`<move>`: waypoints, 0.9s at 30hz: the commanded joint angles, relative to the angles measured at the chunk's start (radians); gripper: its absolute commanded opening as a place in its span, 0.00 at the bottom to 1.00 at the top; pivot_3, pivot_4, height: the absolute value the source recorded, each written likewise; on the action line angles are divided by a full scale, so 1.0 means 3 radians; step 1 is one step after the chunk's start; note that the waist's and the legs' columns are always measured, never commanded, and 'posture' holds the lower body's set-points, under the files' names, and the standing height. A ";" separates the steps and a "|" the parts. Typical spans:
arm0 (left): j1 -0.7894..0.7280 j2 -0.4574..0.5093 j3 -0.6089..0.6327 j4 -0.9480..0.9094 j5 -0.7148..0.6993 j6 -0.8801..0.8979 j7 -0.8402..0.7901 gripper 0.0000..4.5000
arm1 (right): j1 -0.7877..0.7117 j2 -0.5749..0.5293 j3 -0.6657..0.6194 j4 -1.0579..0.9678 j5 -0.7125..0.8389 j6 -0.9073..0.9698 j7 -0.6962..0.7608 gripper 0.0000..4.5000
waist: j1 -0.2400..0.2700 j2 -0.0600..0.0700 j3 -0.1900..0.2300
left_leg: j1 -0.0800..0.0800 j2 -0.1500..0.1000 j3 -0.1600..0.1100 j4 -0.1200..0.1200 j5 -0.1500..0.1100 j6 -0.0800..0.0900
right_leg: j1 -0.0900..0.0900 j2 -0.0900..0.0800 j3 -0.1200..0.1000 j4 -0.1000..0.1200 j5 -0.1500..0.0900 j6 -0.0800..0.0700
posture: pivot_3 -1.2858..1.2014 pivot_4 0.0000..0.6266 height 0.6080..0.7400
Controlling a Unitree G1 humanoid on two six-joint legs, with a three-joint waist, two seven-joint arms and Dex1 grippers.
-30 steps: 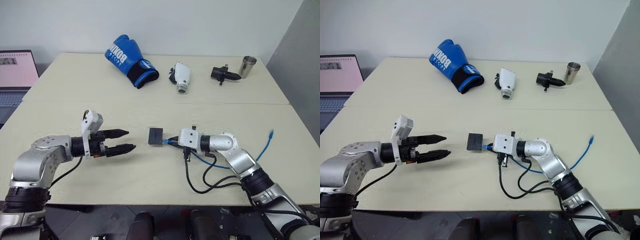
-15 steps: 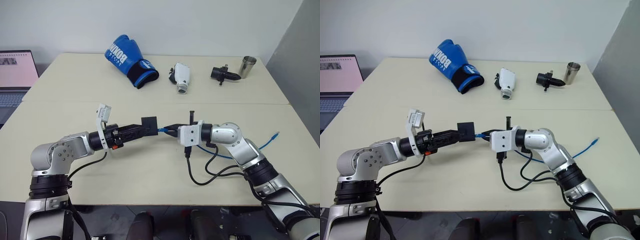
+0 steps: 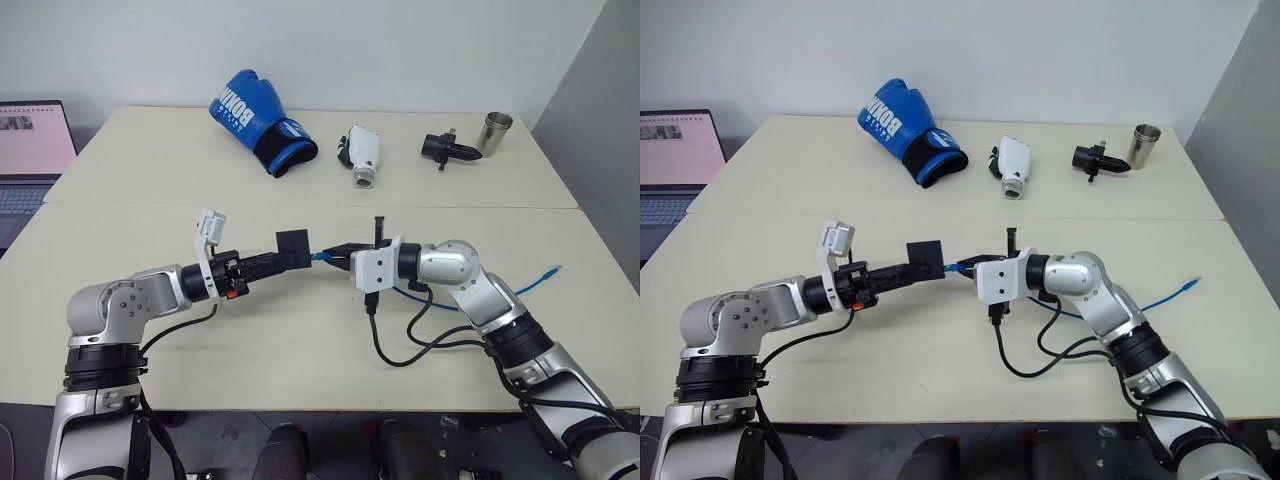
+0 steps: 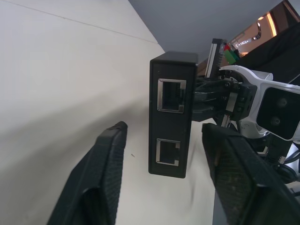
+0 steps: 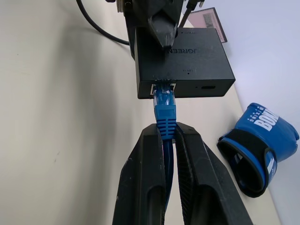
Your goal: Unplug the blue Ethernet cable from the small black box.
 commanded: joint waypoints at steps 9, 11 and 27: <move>-0.0085 -0.0011 -0.0008 0.0012 -0.0015 0.0002 -0.0057 0.17 | -0.0108 0.0025 -0.0005 -0.0013 -0.0095 -0.0299 -0.0095 0.02 | 0.0000 0.0000 0.0000 | 0.0000 0.0000 0.0001 0.0000 0.0000 0.0000 | 0.0000 0.0000 0.0001 0.0000 0.0000 0.0000 | 0.52 0.24 1.00; -0.0084 -0.0011 -0.0008 0.0014 -0.0009 -0.0002 -0.0060 0.17 | -0.0079 0.0001 0.0024 -0.0035 -0.0029 -0.0343 0.0005 0.02 | 0.0000 0.0000 0.0000 | 0.0000 0.0000 0.0000 0.0000 0.0000 0.0000 | 0.0000 0.0000 0.0001 0.0000 0.0000 0.0000 | 0.52 0.24 1.00; -0.0337 0.0288 -0.0374 0.0000 0.0309 -0.0565 -0.0752 0.17 | 0.0343 -0.0463 -0.0771 -0.1516 0.1837 0.2131 0.0494 0.34 | 0.0021 0.0000 0.0000 | 0.0000 0.0000 -0.0004 0.0000 0.0000 0.0000 | 0.0007 -0.0003 -0.0003 -0.0006 0.0000 0.0000 | 0.52 0.24 1.00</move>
